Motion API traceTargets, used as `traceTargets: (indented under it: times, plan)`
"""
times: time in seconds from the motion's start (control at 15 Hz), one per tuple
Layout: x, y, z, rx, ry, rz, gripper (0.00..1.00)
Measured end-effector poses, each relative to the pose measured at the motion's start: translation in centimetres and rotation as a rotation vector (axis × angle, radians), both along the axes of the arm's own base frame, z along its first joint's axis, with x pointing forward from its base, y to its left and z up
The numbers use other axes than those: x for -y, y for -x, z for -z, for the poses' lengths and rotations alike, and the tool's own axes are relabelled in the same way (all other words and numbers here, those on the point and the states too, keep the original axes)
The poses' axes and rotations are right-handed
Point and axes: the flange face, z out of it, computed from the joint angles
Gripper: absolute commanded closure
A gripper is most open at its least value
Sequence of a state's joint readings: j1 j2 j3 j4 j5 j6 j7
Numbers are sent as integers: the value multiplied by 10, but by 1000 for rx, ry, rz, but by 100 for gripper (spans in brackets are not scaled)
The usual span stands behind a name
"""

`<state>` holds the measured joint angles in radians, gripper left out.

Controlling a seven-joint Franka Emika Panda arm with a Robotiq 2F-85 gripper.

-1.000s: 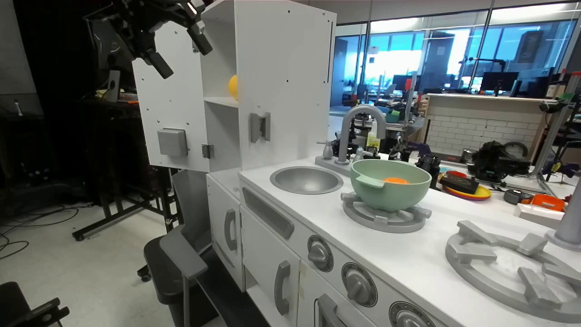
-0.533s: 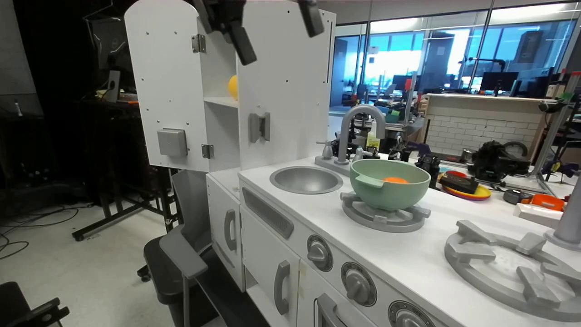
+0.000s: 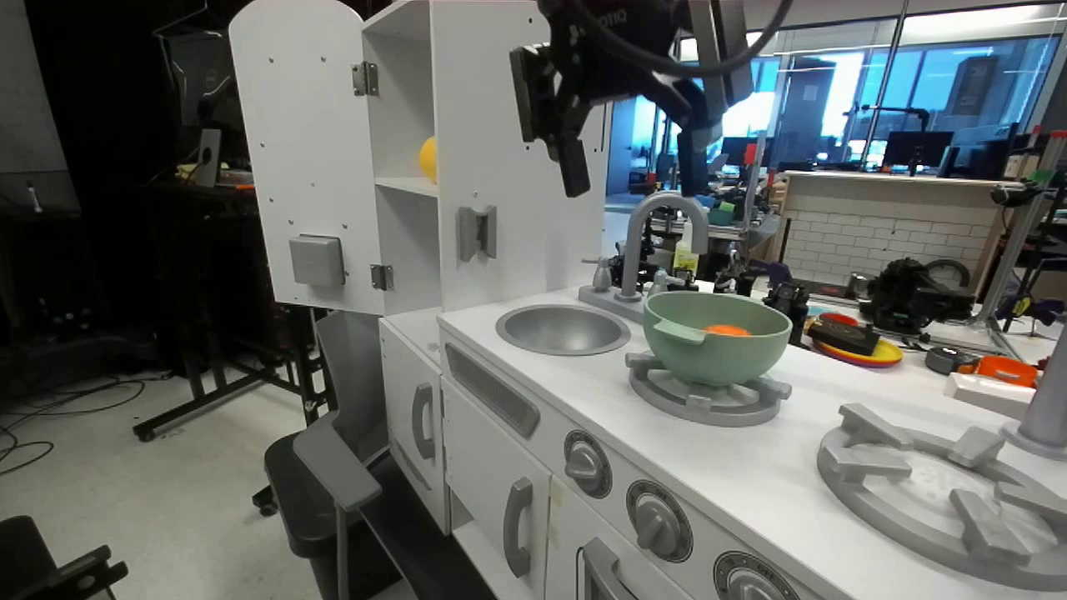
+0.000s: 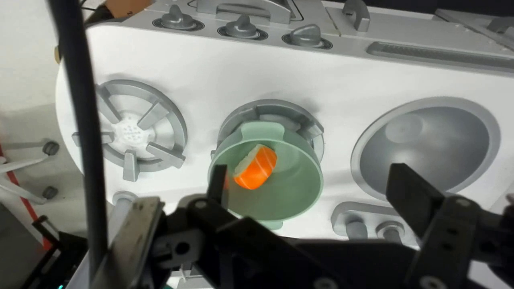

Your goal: Open the upper cupboard then move the objects from the sink and the green plate then put them on the second shelf of the cupboard

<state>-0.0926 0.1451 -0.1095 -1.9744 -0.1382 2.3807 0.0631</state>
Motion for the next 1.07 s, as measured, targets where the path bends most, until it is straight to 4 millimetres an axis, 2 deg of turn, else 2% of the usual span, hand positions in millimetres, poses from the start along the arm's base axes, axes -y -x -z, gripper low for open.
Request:
traceTargets:
  times: [0.33, 0.73, 1.07]
  plan:
    - [17, -46, 18, -22, -18, 68, 0]
    - [55, -80, 35, -97, -30, 143, 0]
    - [65, -105, 58, -148, -31, 159, 0]
